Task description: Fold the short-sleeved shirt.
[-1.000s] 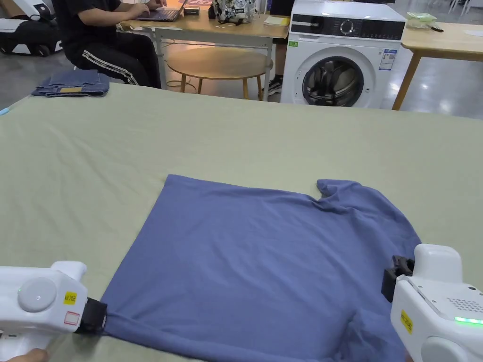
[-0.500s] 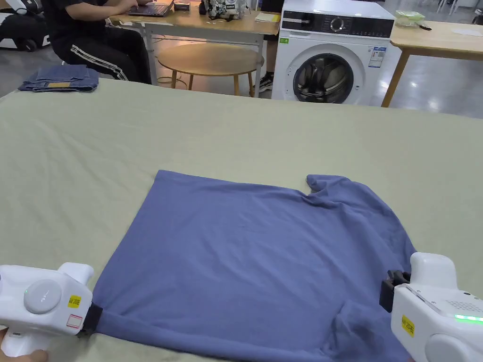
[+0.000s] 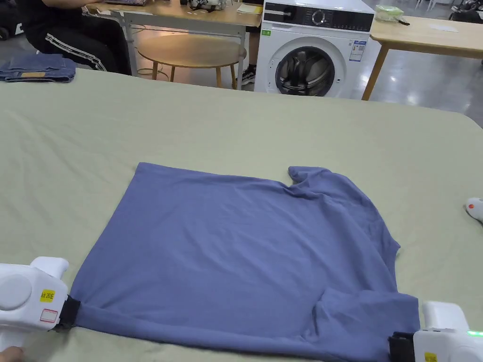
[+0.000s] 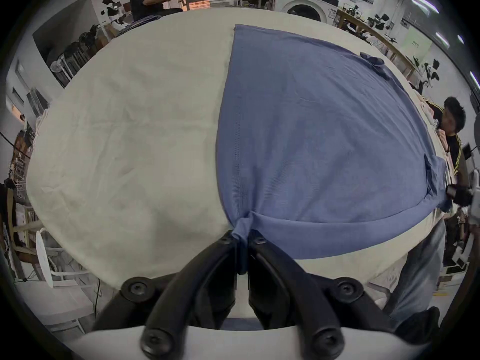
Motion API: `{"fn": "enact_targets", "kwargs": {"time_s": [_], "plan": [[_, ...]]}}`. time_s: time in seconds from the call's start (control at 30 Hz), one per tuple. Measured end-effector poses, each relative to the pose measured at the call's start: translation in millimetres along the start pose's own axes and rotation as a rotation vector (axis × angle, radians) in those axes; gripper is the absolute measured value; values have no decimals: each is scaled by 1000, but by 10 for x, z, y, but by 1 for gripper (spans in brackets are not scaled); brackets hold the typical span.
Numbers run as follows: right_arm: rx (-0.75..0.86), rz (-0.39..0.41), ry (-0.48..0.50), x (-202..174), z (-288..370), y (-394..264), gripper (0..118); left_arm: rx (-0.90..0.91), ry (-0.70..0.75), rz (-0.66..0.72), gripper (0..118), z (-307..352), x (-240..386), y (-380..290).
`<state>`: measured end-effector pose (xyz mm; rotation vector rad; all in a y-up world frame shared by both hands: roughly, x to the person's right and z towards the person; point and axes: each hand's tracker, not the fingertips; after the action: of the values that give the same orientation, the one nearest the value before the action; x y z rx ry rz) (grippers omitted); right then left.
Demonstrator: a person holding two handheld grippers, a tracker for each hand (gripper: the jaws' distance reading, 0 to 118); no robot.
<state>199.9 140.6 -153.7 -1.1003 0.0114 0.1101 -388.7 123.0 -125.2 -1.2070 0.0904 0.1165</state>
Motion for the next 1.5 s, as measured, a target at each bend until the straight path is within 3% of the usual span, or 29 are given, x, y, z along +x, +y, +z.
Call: {"fn": "enact_targets", "kwargs": {"time_s": [0.1,0.23,0.37,0.8,1.17,1.4,1.5], "plan": [[-78,-5,32,-6,-181,-104,56,4,0,3,1,21,22,-8],[-32,-23,99,-42,-144,-106,6,13,-11,15,1,73,14,-24],[10,5,97,-80,62,-74,5,70,-50,43,1,210,0,10],[224,-59,128,52,350,963,5,260,-127,82,1,624,90,892],[215,-120,144,64,-431,1917,5,257,-102,139,1,22,-103,1810],[158,-79,115,-12,-907,2152,6,171,-76,147,1,-457,-95,2008],[150,-60,95,-54,-960,2159,12,165,-68,134,3,-543,-68,2043]]}}
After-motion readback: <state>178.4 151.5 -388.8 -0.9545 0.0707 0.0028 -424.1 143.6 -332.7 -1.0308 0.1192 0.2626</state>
